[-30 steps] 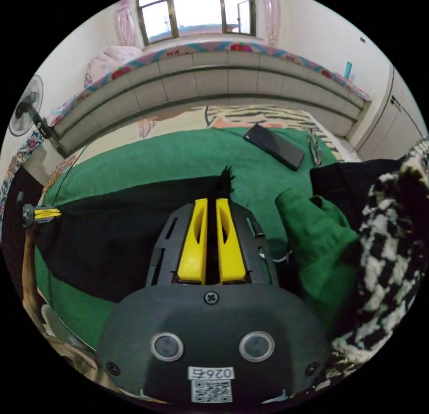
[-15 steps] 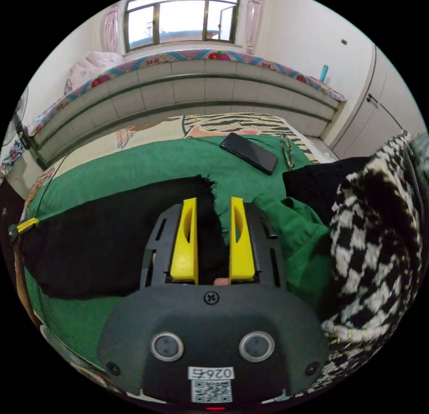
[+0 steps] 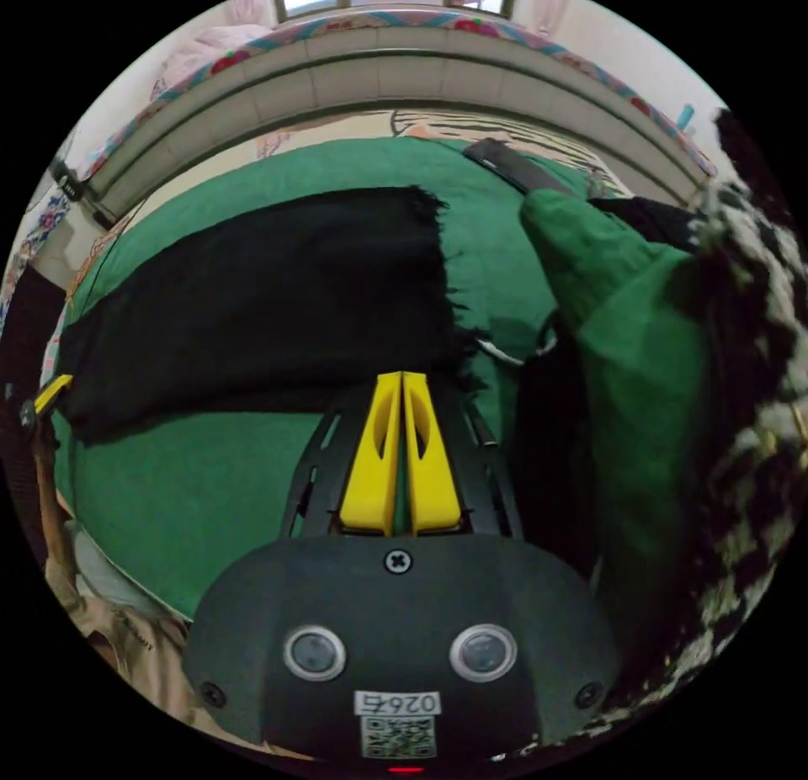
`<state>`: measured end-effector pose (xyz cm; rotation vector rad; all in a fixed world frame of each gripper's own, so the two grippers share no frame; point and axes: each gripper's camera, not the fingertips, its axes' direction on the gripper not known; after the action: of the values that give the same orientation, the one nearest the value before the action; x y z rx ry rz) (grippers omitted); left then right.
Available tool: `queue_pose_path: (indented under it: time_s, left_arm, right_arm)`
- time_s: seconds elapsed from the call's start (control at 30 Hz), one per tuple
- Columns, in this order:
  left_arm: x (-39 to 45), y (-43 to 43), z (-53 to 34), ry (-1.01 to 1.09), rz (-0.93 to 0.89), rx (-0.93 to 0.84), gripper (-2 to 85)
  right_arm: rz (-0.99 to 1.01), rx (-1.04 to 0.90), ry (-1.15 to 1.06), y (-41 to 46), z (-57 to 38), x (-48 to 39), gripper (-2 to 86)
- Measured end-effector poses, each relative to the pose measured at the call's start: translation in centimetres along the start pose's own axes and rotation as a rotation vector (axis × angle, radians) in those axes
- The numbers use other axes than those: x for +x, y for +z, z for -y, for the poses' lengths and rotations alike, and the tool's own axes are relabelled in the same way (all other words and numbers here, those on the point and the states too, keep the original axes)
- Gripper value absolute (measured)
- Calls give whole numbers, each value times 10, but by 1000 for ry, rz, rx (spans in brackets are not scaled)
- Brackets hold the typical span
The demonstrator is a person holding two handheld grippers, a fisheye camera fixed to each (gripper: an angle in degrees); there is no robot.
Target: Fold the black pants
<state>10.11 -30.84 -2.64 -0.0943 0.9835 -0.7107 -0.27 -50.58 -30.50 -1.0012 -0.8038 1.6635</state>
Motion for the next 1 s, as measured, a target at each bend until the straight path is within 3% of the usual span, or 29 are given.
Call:
queue_pose_path:
  time_s: [0.1,0.23,0.3,0.37,0.4,0.43,0.5,0.63,0.77,0.87,1.0]
  left_arm:
    - [-58,-28,-30,-217,-145,130,-10]
    - [-122,-60,-76,-359,-349,348,-10]
    - [-138,-58,-88,-374,-314,342,-10]
    - [-158,-39,-92,-396,-246,193,-9]
    - [-176,-23,-95,-432,-214,46,-9]
    - [-194,-22,-102,-437,-286,35,-9]
    - [-220,-43,-116,-496,-335,144,-8]
    - [-260,-101,-145,-508,-214,303,4]
    - [-291,-114,-168,-559,-114,264,104]
    - [-323,-105,-190,-645,-156,191,137]
    - [-364,-100,-222,-776,-316,259,171]
  right_arm:
    - [-148,85,56,-6,-19,-22,-10]
    - [-73,276,-47,-3,-20,-87,-11]
    - [-46,295,-106,11,-14,-117,-10]
    - [-107,43,-217,57,-5,-150,-9]
    - [-113,94,-234,56,-10,-155,-9]
    - [-139,106,-157,55,-19,-157,-9]
    - [-131,58,-112,56,-30,-160,-9]
    - [-155,137,-23,34,-62,-203,-9]
    - [38,313,-272,-3,-82,-321,-9]
    - [207,272,-569,-5,-98,-436,-9]
    - [279,173,-848,20,-135,-571,10]
